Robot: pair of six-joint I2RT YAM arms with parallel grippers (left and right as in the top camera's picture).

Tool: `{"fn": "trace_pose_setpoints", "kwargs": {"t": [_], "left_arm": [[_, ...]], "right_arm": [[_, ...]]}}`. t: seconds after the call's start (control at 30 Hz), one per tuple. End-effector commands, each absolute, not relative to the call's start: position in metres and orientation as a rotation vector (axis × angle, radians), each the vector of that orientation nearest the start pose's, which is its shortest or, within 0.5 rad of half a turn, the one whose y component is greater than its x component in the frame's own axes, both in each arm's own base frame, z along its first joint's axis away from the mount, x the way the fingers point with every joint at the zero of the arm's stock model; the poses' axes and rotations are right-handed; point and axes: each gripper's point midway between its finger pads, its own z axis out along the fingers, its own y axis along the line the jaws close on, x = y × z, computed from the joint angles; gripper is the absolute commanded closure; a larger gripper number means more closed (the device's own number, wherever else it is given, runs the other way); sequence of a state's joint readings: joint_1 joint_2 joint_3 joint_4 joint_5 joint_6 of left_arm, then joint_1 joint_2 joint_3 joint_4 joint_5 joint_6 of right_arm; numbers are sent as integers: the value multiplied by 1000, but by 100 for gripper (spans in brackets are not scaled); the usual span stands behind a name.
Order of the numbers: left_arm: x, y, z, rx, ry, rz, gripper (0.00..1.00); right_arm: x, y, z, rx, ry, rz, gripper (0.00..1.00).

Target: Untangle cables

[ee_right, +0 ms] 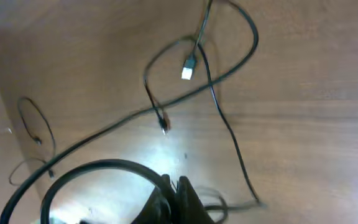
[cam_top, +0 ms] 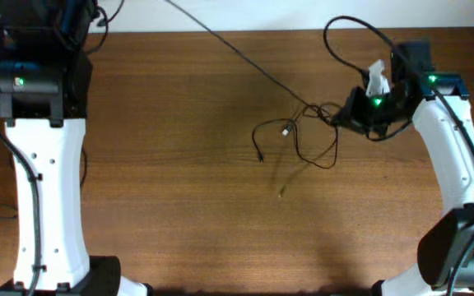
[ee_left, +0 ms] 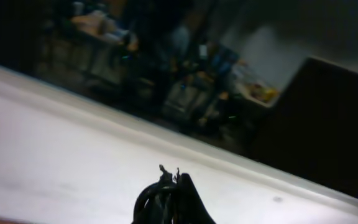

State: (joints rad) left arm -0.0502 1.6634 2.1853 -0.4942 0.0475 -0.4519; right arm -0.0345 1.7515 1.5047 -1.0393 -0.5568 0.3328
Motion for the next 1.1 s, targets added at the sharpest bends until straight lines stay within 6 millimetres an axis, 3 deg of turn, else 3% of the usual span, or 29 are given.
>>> {"fn": "trace_pose_setpoints", "kwargs": {"t": [0.0, 0.1, 0.17, 0.4, 0.53, 0.8, 0.9, 0.97, 1.07], "left_arm": [[416, -9, 632, -267, 1308, -377, 100], [396, 0, 659, -288, 1203, -348, 100], [390, 4, 665, -301, 1177, -339, 100], [387, 32, 665, -344, 1164, -272, 100], [390, 37, 656, -341, 1203, -219, 100], [387, 57, 655, -399, 1193, -128, 100], [389, 62, 645, -411, 1232, -113, 100], [394, 57, 633, -394, 1290, -127, 100], [402, 11, 624, -179, 1377, -311, 100]], "right_arm": [[372, 37, 114, 545, 2855, 726, 96], [362, 17, 91, 643, 2870, 694, 96], [359, 3, 82, 686, 2872, 644, 96], [350, -66, 69, 885, 2850, 259, 96], [349, -100, 70, 1010, 2770, 264, 96], [325, -162, 72, 1279, 2630, 304, 96], [329, -154, 75, 1273, 2609, 419, 96], [340, -132, 81, 1121, 2636, 548, 96], [356, -92, 91, 933, 2659, 707, 96]]}}
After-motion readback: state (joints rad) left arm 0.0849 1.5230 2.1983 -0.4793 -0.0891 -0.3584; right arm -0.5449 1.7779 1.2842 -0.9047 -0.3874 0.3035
